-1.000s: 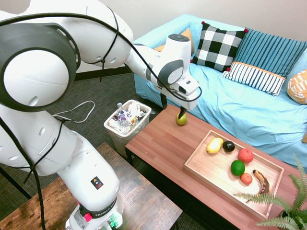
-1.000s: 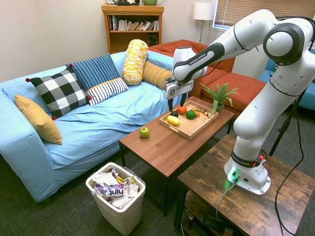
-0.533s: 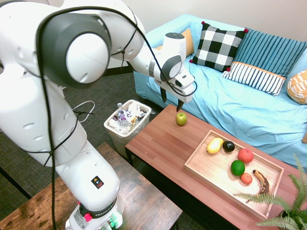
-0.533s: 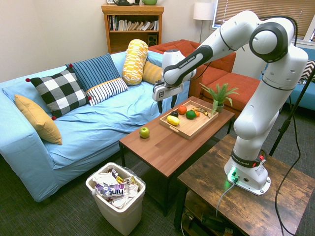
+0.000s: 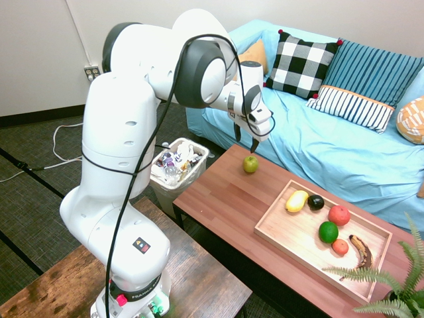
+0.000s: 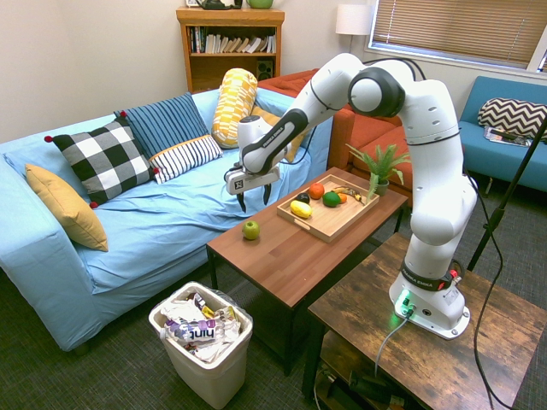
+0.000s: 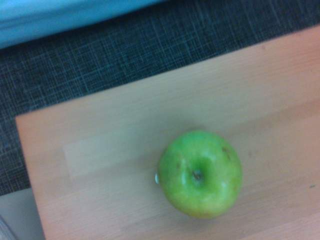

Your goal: Put the apple in the tray

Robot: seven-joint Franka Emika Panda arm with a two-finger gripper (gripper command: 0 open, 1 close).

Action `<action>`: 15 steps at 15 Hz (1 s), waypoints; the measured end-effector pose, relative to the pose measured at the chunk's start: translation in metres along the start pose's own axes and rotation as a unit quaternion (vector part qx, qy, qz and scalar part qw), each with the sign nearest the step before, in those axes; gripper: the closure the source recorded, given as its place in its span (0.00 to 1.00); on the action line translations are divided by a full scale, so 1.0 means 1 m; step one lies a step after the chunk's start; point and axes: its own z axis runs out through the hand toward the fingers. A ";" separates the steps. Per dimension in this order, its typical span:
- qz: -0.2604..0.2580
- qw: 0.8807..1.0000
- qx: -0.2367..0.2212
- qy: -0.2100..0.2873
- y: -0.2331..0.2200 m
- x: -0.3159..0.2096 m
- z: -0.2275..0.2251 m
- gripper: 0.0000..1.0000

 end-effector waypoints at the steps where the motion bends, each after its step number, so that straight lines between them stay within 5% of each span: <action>1: 0.004 1.000 -0.005 -0.001 -0.010 0.005 0.007 0.00; 15: 0.021 0.998 -0.060 -0.021 -0.057 0.020 0.100 0.00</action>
